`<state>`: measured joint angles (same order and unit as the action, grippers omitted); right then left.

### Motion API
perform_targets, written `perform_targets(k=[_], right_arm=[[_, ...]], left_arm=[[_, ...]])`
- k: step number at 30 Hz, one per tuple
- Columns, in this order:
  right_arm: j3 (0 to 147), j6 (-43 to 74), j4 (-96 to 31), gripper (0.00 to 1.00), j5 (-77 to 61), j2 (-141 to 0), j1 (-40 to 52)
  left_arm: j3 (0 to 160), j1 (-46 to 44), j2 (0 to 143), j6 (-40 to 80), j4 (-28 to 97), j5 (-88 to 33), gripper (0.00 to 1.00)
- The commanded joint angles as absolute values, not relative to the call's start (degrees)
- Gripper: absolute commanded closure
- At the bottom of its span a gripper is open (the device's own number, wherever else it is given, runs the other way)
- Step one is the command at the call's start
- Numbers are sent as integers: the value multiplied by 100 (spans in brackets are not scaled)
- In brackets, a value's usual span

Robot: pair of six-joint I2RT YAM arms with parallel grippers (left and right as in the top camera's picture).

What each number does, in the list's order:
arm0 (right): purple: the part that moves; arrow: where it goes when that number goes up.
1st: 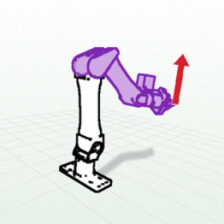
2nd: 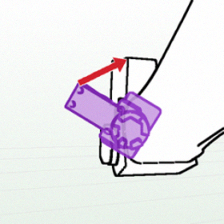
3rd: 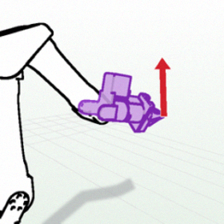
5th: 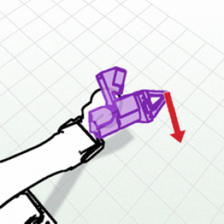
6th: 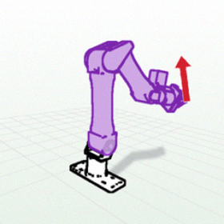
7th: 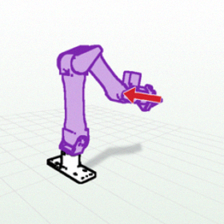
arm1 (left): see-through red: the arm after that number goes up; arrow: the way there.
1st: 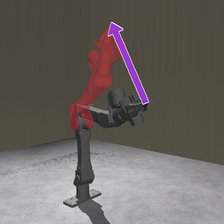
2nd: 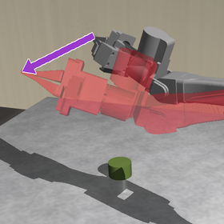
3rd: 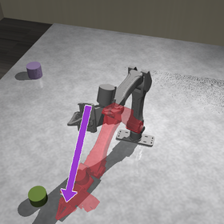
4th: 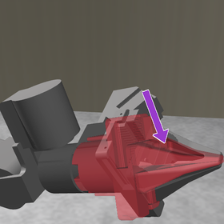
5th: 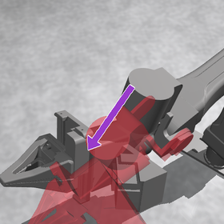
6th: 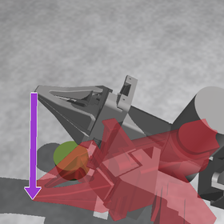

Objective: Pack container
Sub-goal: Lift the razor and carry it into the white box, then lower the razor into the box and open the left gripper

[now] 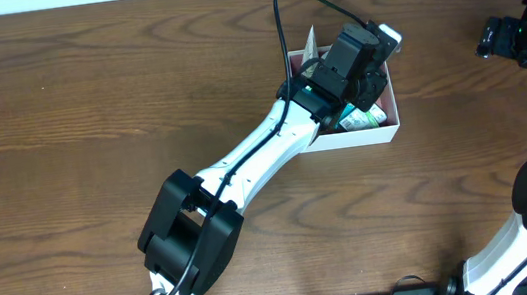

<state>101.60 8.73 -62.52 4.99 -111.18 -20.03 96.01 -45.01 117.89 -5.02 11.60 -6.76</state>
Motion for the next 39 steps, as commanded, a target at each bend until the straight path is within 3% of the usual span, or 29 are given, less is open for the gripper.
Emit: perform_targets(k=[1,12,13,16,26,29,31,35,36,37,38,39], right_arm=[[10145,939,-6254,1,578,-11168,-2036],[10145,939,-6254,1,578,-11168,-2034],[10145,939,-6254,1,578,-11168,-2034],[10145,939,-6254,1,578,-11168,-2036],[10145,939,-6254,1,578,-11168,-2036],[10145,939,-6254,1,578,-11168,-2036],[10145,939,-6254,1,578,-11168,-2036],[10145,939,-6254,1,578,-11168,-2036],[10145,939,-6254,1,578,-11168,-2036],[10145,939,-6254,1,578,-11168,-2036],[10145,939,-6254,1,578,-11168,-2036],[10145,939,-6254,1,578,-11168,-2034]], left_arm=[[9601,-4471,11883,-598,1144,-368,83],[9583,-4464,12003,-598,1256,-316,83],[9583,-4464,12003,-598,1253,-318,76],[9585,-4466,11994,-593,1253,-318,71],[9588,-4471,10997,-574,1494,-338,69],[9588,-4471,10532,-576,1815,-336,59],[9588,-4471,10200,-576,2099,-336,41],[9588,-4471,9513,-576,2749,-336,36],[9588,-4471,9321,-576,2952,-336,28],[9588,-4471,9170,-576,3131,-336,8],[9588,-4471,9052,-576,3284,-338,2],[9588,-4471,8945,-576,3426,-338,2]])
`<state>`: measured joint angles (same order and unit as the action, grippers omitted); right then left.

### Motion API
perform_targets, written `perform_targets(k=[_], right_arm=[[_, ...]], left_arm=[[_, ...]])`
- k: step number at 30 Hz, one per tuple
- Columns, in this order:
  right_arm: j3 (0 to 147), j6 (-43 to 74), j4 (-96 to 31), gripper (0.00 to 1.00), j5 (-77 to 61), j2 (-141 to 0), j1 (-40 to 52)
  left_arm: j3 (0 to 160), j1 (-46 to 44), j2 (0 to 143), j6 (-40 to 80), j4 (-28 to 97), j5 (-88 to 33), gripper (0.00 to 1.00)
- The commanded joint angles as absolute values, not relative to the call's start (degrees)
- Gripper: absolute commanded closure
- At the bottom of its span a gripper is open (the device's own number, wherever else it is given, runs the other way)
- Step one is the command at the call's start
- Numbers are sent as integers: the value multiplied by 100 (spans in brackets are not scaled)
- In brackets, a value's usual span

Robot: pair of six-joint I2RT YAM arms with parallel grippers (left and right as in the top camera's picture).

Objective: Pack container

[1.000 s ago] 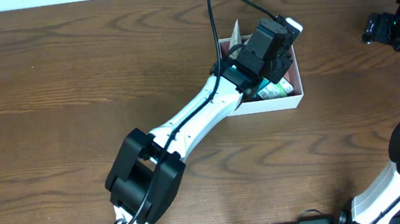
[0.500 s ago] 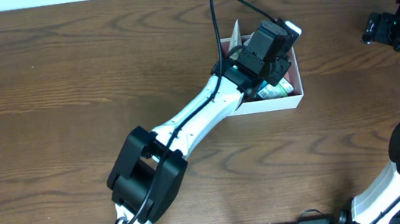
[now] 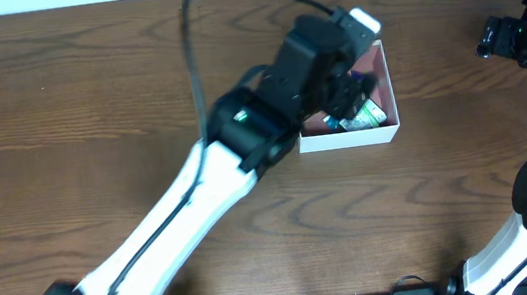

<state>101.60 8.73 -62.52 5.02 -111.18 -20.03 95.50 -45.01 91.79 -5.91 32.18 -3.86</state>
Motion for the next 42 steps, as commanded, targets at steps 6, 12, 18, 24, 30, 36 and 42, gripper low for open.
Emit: perform_targets(k=[6,12,18,24,30,36,42], right_arm=[[10145,939,-6254,1,578,-11168,-2036],[10145,939,-6254,1,578,-11168,-2036],[10145,939,-6254,1,578,-11168,-2036],[10145,939,-6254,1,578,-11168,-2034],[10145,939,-6254,1,578,-11168,-2036],[10145,939,-6254,1,578,-11168,-2034],[10145,939,-6254,1,578,-11168,-2036]], left_arm=[[9585,-4471,8615,-576,3892,-338,2],[9585,-4471,8615,-574,4388,-338,2],[9585,-4471,8608,-434,5325,-338,2],[9583,-4438,8606,161,5664,-338,2],[9312,-4340,8342,-108,4976,-336,2],[8154,-3857,7631,-143,4080,-370,2],[6447,-2969,6659,-141,3190,-902,2]])
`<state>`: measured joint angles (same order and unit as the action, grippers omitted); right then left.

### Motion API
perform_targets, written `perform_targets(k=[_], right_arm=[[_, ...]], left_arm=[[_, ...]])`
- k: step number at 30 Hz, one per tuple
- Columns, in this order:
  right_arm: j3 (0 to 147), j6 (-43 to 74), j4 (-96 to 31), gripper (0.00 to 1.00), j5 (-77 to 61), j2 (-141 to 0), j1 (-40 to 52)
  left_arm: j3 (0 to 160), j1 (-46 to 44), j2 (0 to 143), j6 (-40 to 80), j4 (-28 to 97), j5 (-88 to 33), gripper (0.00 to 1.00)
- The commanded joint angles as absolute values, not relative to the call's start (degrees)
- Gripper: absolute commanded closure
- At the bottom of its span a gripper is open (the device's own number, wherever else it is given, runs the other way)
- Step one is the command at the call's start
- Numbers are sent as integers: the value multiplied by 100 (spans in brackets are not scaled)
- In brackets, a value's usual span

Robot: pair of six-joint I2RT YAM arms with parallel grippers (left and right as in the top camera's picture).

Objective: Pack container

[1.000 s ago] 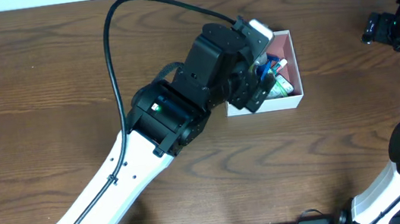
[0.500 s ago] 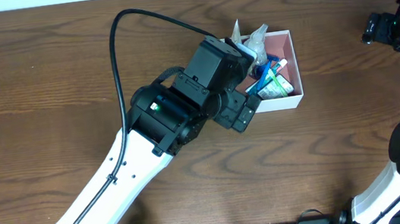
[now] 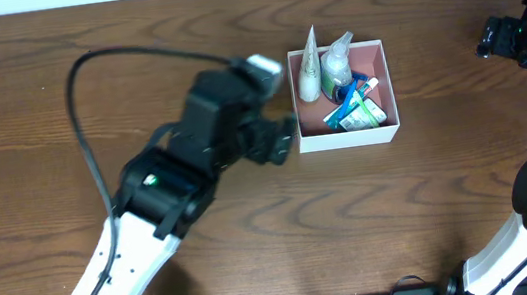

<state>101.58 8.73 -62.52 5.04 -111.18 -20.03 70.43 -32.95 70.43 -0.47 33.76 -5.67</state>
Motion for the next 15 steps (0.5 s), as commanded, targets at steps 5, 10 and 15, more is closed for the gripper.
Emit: perform_targets(k=[5,10,15], right_arm=[[10145,939,-6254,1,578,-11168,-2034],[10145,939,-6254,1,578,-11168,-2034],[10145,939,-6254,1,578,-11168,-2036]], left_arm=[[4934,-2298,5463,-141,2429,-1009,2],[3583,-1695,4080,-143,1822,-1007,2],[2633,-1166,2853,-141,1678,-1009,2]])
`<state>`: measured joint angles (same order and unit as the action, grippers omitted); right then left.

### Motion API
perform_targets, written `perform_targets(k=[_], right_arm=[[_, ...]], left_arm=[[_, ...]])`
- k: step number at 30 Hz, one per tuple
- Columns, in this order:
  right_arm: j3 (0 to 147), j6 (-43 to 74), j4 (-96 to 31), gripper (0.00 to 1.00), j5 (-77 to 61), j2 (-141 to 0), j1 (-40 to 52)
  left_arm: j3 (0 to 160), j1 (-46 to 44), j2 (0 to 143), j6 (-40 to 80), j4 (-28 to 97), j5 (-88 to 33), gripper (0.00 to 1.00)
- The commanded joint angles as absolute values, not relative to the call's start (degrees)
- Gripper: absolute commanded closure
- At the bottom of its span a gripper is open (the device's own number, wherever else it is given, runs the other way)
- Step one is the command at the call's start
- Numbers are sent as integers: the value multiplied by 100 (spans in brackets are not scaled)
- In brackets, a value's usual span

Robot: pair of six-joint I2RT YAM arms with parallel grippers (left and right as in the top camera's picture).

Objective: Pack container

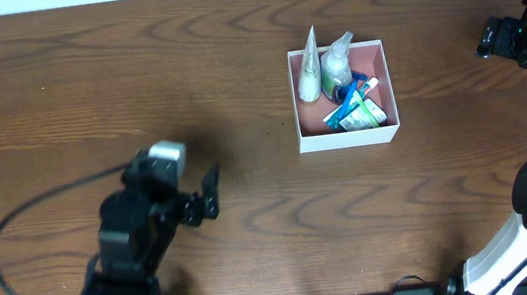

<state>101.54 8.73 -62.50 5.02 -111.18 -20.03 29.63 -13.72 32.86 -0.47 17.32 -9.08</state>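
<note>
The container (389,87) is a small white box with a pink inside, standing right of the table's middle. Inside it lie two pale tubes (308,69), a blue toothbrush (347,92) and a green-and-white tube (364,115). My left gripper (207,196) hovers low over the front left of the table, far from the box, open and holding nothing. My right gripper (494,39) is off to the box's right near the table's edge, too small and dark to show how its jaws stand.
Brown wooden table (85,89) all around the box. The left arm's cable (13,239) loops at the front left. A black rail runs along the front edge.
My left gripper has moved from just left of the box back to the front left of the table. The box, its contents and the right arm have not moved.
My left gripper was down over the box, covering most of its contents. It was then slightly higher over the box, then beside the box's left wall with all items lying inside. Now it is far back at the front left, empty.
</note>
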Motion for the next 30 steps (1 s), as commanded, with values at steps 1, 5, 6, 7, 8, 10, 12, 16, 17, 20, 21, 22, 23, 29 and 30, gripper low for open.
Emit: perform_targets(k=[1,5,6,7,8,10,12,16,17,20,21,22,23,29,30], right_arm=[[10145,939,-6254,1,578,-11168,-2036],[10145,939,-6254,1,578,-11168,-2036],[10145,939,-6254,1,578,-11168,-2036],[10145,939,-6254,1,578,-11168,-2036],[10145,939,-6254,1,578,-11168,-2036],[10145,939,-6254,1,578,-11168,-2036],[10145,939,-6254,1,578,-11168,-2036],[10145,939,-6254,1,578,-11168,-2034],[10145,939,-6254,1,578,-11168,-2036],[10145,939,-6254,1,578,-11168,-2036],[10145,939,-6254,1,578,-11168,-2034],[10145,939,-6254,1,578,-11168,-2036],[10145,939,-6254,1,578,-11168,-2036],[10145,939,-6254,1,578,-11168,-2036],[10145,939,-6254,1,578,-11168,-2036]], left_arm=[[2521,-1081,2672,-143,1680,-1009,2],[2215,-744,2021,-141,1680,-1009,2],[2158,-676,1863,-143,1682,-1007,2],[2128,-633,1756,-145,1680,-1004,2],[2104,-591,1662,-148,1680,-1002,2],[2073,-508,1500,-148,1682,-1002,2],[2058,-440,1372,-148,1693,-1002,2],[1942,-309,1122,-143,1704,-1009,2],[1879,-270,1048,-141,1702,-1011,2],[1651,-178,847,-143,1699,-1079,2],[1584,-154,792,-143,1699,-1096,2],[1511,-128,738,-141,1695,-1098,2],[1457,-113,698,-141,1695,-1098,2],[1181,-8,401,-143,1415,-1096,2],[1140,16,349,-145,1387,-1096,2]])
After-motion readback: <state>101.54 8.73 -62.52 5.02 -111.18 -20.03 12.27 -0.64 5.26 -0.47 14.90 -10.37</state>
